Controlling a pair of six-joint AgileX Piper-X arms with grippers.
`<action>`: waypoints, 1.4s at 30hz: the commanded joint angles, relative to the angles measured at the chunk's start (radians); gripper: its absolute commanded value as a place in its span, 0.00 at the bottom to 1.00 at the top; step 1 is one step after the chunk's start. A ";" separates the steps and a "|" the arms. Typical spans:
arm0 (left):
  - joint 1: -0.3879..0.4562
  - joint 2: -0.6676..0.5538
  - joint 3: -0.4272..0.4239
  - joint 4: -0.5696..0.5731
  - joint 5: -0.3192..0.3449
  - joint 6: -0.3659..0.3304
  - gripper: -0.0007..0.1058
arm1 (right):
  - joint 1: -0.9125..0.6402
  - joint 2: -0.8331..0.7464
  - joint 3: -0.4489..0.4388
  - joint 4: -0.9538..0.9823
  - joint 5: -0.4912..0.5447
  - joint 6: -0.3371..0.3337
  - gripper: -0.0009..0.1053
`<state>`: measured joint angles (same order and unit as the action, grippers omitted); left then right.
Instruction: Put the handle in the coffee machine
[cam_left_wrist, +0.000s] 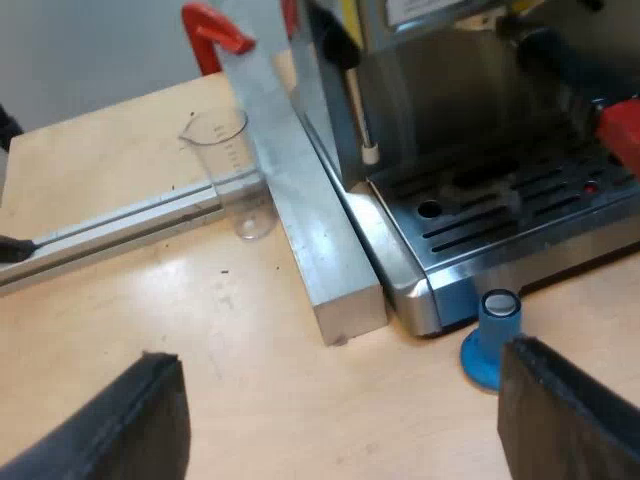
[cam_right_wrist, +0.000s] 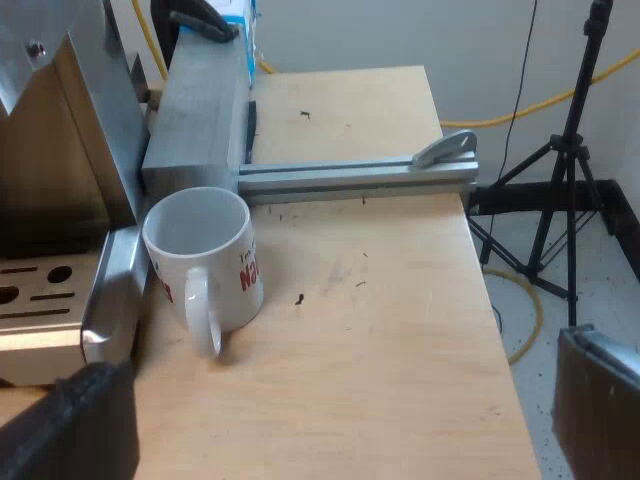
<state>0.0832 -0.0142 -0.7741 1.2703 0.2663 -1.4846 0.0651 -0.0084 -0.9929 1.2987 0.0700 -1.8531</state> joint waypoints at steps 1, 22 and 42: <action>-0.001 -0.138 0.009 -0.040 -0.008 -0.013 0.63 | -0.004 -0.047 0.015 -0.032 -0.008 -0.013 0.81; -0.014 -0.136 0.244 -0.266 -0.149 -0.159 0.63 | -0.004 -0.045 0.351 -0.301 -0.120 -0.009 0.81; -0.019 -0.136 0.268 -0.268 -0.159 -0.157 0.63 | -0.004 -0.043 0.480 -0.299 -0.120 -0.005 0.81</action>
<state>0.0709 -0.0124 -0.5010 1.0149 0.1208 -1.6332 0.0651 -0.0046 -0.5046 1.0094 -0.0397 -1.8509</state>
